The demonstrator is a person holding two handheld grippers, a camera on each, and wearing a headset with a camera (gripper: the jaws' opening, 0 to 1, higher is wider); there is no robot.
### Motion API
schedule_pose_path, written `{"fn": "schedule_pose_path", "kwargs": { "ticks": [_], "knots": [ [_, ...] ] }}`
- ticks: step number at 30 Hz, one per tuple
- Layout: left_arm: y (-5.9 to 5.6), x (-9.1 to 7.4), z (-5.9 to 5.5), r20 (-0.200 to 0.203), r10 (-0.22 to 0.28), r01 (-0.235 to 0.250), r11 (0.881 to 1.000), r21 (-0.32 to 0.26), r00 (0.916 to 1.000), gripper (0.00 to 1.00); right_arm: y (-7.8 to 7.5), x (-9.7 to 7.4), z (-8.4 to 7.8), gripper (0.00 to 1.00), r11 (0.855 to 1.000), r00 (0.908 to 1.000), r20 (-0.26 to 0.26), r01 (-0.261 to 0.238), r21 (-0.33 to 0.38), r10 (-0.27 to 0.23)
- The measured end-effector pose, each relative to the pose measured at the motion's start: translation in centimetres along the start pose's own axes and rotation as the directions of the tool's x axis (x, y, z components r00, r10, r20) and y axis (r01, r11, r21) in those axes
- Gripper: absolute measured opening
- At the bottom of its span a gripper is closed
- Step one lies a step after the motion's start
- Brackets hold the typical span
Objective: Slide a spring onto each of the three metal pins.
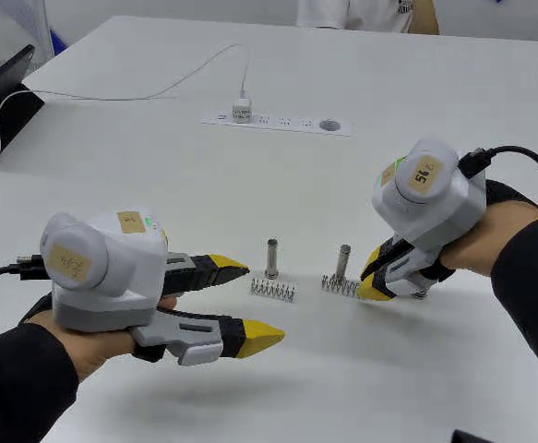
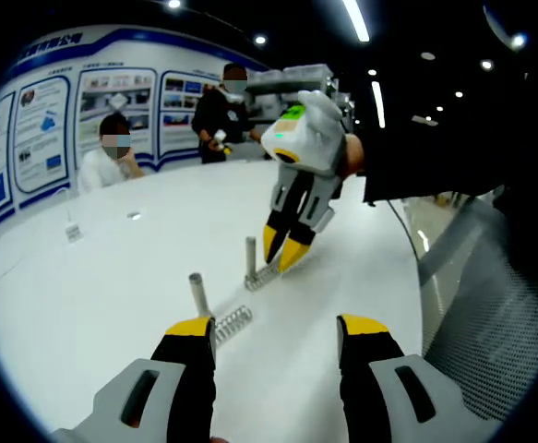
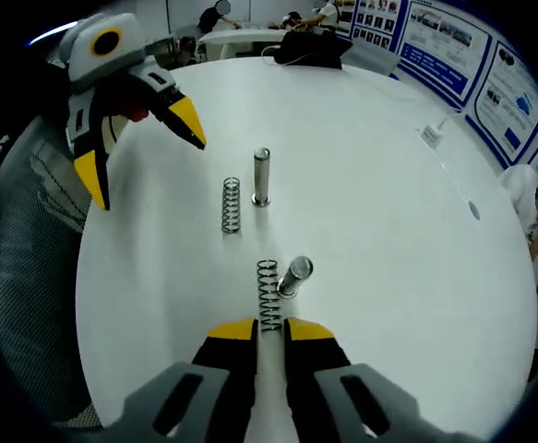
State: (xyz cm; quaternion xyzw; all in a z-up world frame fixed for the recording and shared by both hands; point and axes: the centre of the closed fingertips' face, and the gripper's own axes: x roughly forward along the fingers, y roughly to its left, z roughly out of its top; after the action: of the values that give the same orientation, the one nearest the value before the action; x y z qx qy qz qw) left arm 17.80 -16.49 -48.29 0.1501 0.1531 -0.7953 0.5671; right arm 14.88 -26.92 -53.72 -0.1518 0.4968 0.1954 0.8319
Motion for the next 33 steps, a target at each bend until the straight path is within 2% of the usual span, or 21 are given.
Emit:
{"fn": "schedule_pose_path", "kwargs": {
  "ticks": [5, 19, 33],
  "knots": [
    [0.0, 0.1, 0.0, -0.003, 0.0, 0.0, 1.0, 0.001, 1.0, 0.54, 0.0, 0.6, -0.2, 0.12, 1.0, 0.9999, -0.011, -0.01, -0.004, 0.01],
    [-0.2, 0.2, -0.1, -0.01, -0.004, 0.004, 1.0, 0.011, 0.9999, 0.53, 0.2, 0.9, -0.2, 0.12, 0.999, 0.9993, -0.022, -0.032, 0.0, 0.032],
    [-0.6, 0.7, -0.1, -0.033, -0.027, 0.028, 0.999, 0.045, 0.9991, 0.53, 1.5, -1.4, 0.0, 0.12, 0.999, 0.9993, -0.013, -0.036, -0.029, 0.035]
  ]
}}
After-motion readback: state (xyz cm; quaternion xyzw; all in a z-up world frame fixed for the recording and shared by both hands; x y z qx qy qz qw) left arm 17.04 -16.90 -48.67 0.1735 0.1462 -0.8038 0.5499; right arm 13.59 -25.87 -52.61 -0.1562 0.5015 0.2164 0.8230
